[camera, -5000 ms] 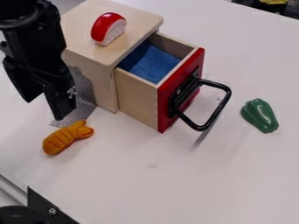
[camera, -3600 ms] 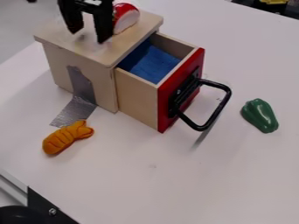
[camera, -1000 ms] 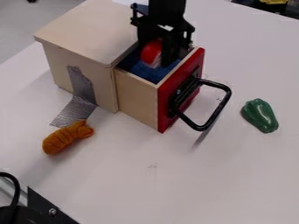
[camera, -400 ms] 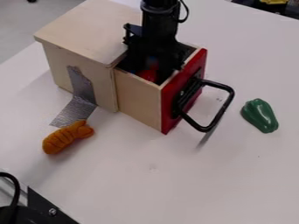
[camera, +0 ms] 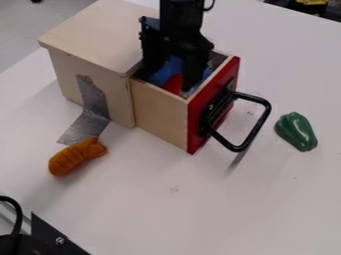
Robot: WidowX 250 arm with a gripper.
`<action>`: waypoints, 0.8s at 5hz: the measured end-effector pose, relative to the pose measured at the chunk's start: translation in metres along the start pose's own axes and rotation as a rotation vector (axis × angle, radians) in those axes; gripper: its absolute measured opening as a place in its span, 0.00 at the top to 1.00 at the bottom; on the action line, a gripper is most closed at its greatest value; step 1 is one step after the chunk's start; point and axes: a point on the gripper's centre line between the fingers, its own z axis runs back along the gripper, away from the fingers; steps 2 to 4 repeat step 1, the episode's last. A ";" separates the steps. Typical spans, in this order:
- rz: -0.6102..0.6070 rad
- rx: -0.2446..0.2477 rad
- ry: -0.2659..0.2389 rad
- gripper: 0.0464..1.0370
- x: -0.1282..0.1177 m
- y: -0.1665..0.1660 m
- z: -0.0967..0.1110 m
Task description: Placing sushi into the drawer
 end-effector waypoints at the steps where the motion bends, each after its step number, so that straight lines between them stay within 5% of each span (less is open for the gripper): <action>1: 0.003 -0.018 -0.039 0.04 -0.005 0.001 0.027; 4: 0.003 -0.018 -0.039 0.04 -0.005 0.001 0.027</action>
